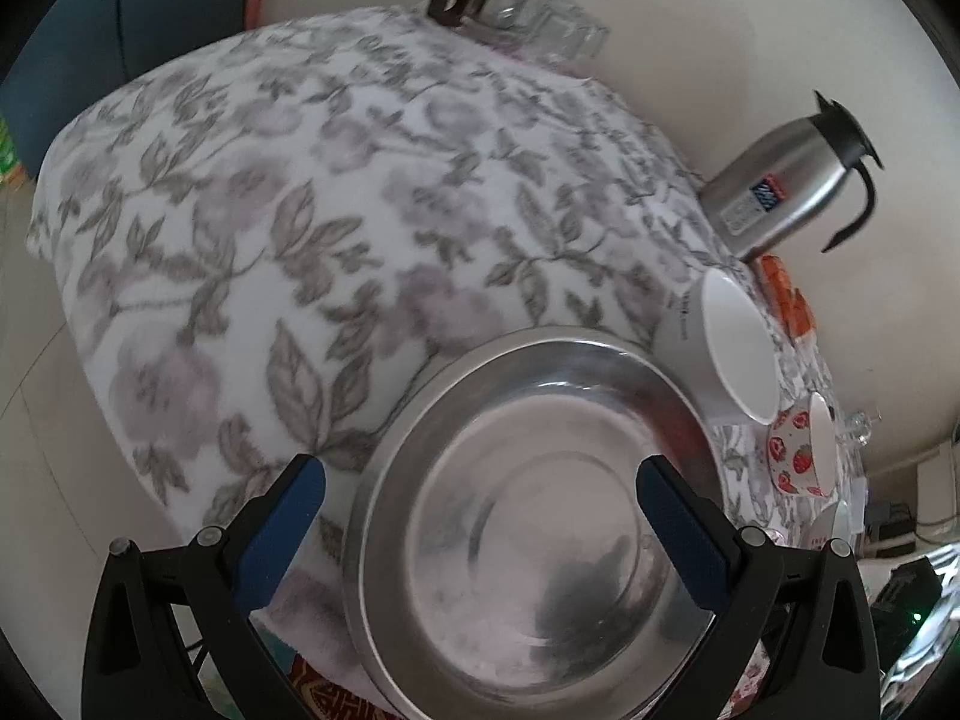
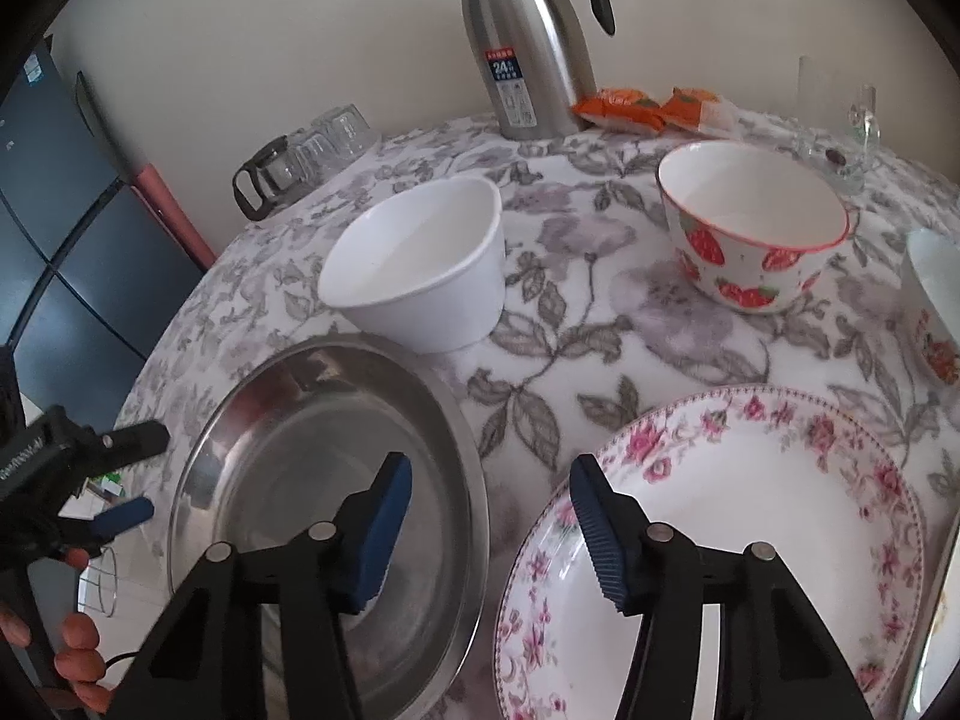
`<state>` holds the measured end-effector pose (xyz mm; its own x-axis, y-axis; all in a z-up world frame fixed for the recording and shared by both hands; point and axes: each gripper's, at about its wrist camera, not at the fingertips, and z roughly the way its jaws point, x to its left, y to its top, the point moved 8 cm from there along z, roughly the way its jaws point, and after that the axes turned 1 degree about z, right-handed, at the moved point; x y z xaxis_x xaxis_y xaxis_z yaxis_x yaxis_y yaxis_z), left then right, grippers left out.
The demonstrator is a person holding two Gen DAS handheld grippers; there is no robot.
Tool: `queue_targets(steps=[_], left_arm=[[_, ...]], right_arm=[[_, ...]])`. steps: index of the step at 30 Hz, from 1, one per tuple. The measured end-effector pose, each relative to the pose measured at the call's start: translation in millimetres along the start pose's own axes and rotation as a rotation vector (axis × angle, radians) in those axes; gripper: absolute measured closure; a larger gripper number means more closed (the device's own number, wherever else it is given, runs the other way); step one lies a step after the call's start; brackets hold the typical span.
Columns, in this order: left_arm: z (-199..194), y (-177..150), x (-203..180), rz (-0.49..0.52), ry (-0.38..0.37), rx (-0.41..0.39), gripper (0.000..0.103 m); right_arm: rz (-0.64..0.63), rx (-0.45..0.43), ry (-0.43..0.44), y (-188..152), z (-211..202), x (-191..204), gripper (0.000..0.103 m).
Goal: Organize plates and bowls
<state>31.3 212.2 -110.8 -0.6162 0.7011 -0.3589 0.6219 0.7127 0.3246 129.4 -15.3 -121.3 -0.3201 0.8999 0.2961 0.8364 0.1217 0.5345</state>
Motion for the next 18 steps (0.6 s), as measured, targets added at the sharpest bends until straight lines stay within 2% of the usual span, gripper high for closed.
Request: queue_targets(steps=[7,9,13,18], left_arm=[[8,-6,11,-0.035,0.043,0.039,0.003],[11,-8,13,-0.045,0.037,0.057,0.011],[18,-15,18,-0.109,-0.009,0.103,0.014],[22,-20,22,-0.136,-0.018,0.129,0.038]], right_arm=[[-0.032,0.009,0.029,1,3,11,0.058],[-0.041,0.025,0.027,-2,6,13,0.059],[-0.055,0.062,0.015,-9,12,13,0.066],[-0.083,0.090,0.008,-16,17,18,0.073]])
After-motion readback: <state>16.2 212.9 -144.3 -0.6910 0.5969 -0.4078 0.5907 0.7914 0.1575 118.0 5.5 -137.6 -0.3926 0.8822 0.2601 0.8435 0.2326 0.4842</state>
